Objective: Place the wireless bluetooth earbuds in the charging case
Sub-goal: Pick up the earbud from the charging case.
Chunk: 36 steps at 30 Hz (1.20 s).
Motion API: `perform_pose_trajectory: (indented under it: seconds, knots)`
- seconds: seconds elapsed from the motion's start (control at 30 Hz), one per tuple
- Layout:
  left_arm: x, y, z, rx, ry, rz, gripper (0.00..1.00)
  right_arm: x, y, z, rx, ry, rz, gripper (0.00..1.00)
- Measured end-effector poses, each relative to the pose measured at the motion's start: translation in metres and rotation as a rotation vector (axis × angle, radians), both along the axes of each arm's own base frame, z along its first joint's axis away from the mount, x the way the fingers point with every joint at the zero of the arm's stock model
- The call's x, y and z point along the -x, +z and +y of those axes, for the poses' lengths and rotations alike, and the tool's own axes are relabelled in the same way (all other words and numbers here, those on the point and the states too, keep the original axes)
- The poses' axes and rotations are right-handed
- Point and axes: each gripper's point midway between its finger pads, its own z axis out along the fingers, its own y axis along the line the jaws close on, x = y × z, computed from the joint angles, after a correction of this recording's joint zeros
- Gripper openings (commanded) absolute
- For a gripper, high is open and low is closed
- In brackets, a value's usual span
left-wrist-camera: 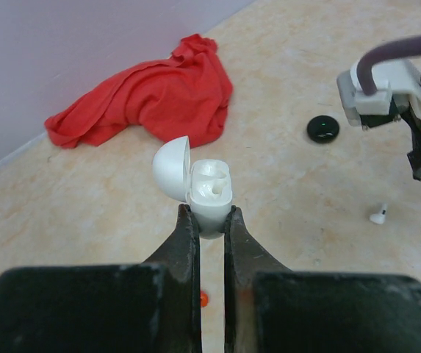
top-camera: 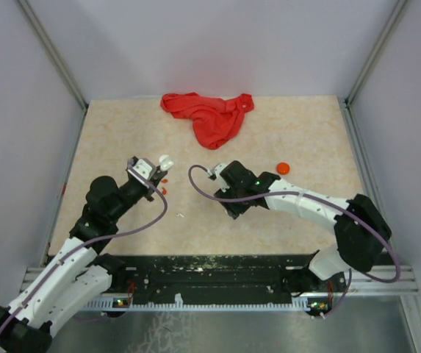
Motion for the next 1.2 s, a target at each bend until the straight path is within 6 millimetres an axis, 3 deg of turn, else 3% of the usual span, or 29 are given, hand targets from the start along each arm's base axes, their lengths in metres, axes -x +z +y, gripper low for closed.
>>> perform_pose_trajectory:
  seconds: [0.2, 0.47, 0.7, 1.2]
  knots:
    - [-0.012, 0.003, 0.023, 0.015, 0.141, -0.011, 0.01, -0.011, -0.02, 0.014, 0.058, 0.046, 0.045, 0.41]
    - [-0.016, 0.011, 0.035, 0.036, 0.207, -0.037, 0.01, -0.03, -0.041, 0.033, 0.121, 0.1, 0.073, 0.33]
    - [-0.017, 0.011, 0.037, 0.042, 0.215, -0.036, 0.01, -0.024, -0.063, 0.026, 0.202, 0.12, 0.141, 0.31]
    - [-0.018, 0.009, 0.037, 0.044, 0.214, -0.025, 0.01, -0.019, -0.07, 0.019, 0.249, 0.13, 0.172, 0.32]
